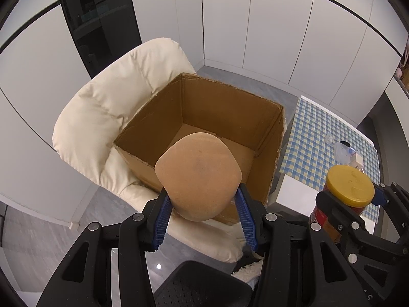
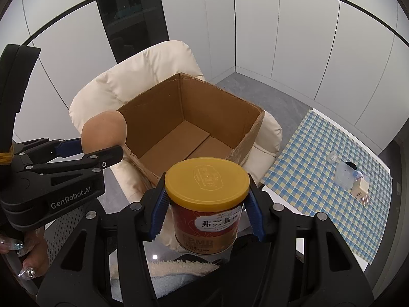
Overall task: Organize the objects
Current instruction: 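Carry the puff and can over the cardboard box with both tools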
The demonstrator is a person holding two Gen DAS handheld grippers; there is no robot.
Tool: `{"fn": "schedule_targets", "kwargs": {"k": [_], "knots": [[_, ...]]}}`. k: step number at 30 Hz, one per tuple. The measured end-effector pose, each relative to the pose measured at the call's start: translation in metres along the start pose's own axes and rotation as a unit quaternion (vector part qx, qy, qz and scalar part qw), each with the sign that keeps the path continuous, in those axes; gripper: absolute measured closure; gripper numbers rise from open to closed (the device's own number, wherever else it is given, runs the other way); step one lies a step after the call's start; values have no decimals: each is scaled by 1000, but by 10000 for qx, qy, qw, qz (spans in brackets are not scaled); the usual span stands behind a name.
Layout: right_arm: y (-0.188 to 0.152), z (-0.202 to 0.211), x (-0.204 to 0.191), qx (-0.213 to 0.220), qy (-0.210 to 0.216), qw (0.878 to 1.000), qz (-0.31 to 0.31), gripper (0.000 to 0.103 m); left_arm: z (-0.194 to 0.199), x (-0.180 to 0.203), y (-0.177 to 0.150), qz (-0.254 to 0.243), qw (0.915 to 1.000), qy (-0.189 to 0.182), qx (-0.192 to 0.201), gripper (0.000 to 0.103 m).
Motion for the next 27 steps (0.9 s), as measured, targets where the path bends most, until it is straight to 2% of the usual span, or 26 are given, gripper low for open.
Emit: {"fn": "schedule_targets", "kwargs": {"k": [6,10,13,19,23,27], "knots": [[12,-13,3,-32,-10,10000,30,46,-9,4,19,-10,10000,39,59,54],[24,-27,10,-51,-46,10000,28,46,-27,2,32,62,9999,2,-80,54],[31,-40,17,-106,-57,9999,4,47,-38,1,42,36,9998,186,-27,54],[44,-77,35,-394,-109,9991,-51,47,-70,-1,55,-5,9995,299,-135,54],[55,-99,43,-473,-115,9988,-57,46,-109,-3,61,161,9977,191,-623,54],[64,-122,47,-589,-61,9982,-136,47,-136,-9,58,290,9949,286,-928,54]]}}
Point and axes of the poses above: each gripper's, at about its wrist camera, not at the fingertips, and z roughly against the way its jaws point, x to its right, y to its top, the point moved 9 cm from there along -z, roughly the way its jaws point, and after that the axes turned 14 degrees about y, right-handed, at the moved point
